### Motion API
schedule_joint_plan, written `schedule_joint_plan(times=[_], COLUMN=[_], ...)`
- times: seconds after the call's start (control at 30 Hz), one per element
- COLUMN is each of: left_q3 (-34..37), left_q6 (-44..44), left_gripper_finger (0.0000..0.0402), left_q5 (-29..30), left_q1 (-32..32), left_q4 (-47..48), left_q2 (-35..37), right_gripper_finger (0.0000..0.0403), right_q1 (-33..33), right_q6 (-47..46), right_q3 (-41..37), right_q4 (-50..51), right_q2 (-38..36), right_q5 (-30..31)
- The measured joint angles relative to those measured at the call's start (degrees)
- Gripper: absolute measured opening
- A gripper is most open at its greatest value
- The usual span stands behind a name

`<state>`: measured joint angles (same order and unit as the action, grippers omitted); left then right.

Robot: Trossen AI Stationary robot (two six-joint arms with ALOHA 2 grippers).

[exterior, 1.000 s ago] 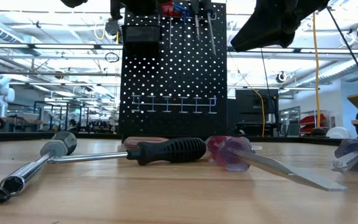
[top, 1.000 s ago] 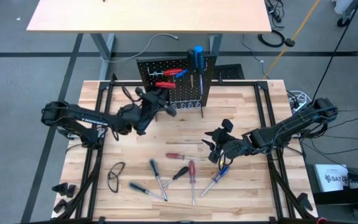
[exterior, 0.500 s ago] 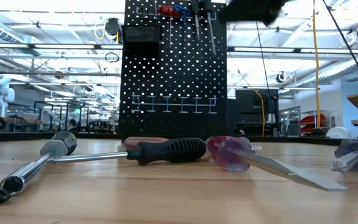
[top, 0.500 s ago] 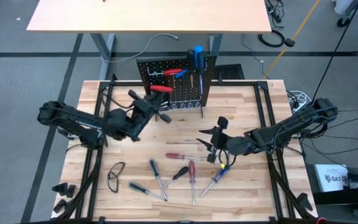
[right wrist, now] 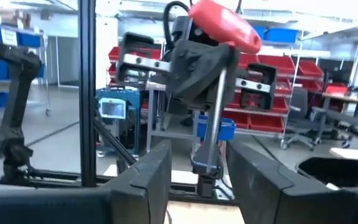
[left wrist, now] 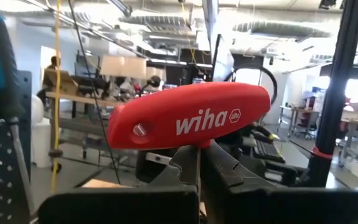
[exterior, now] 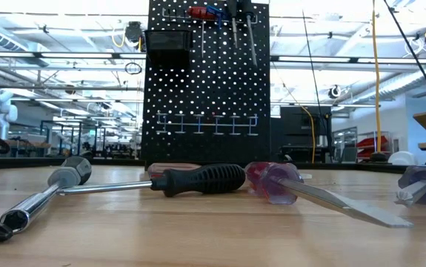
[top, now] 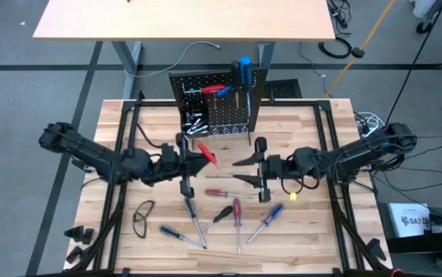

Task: Hang tools onto peg board
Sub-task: Hang the red allen wrench on the pegboard

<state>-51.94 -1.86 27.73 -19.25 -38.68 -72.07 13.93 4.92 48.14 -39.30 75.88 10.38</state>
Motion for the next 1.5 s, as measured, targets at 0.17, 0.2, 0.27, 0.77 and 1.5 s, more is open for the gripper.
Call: schedule_joint_plan(times=[0.17, 0.2, 0.27, 0.77, 1.5], left_q3=[0.02, 0.02, 0.06, 0.06, 0.06], left_q6=[2.56, 3.01, 3.14, 4.54, 4.16], left_gripper_finger=[0.0001, 0.0001, 0.0001, 0.0001, 0.0006], left_q5=[-0.83, -1.18, -1.74, -3.59, -4.80], left_q1=[0.88, 1.36, 1.90, 2.33, 2.67], left_q4=[-0.73, -1.16, -2.40, -2.84, -1.01], left_q2=[-2.80, -3.96, -6.24, -9.66, -9.68], right_gripper_finger=[0.0144, 0.0144, 0.0144, 0.0144, 0.0014], right_q1=[-0.89, -0.95, -1.13, -1.26, -1.92], right_q6=[-3.87, -4.55, -5.43, -6.33, -9.00], right_q3=[0.02, 0.02, 0.02, 0.00, 0.00], right_q4=[0.31, 0.07, 0.31, 2.17, 6.12], right_q2=[1.34, 1.95, 2.92, 4.76, 4.76], right_q5=[-0.36, -0.39, -0.52, 0.23, 0.18])
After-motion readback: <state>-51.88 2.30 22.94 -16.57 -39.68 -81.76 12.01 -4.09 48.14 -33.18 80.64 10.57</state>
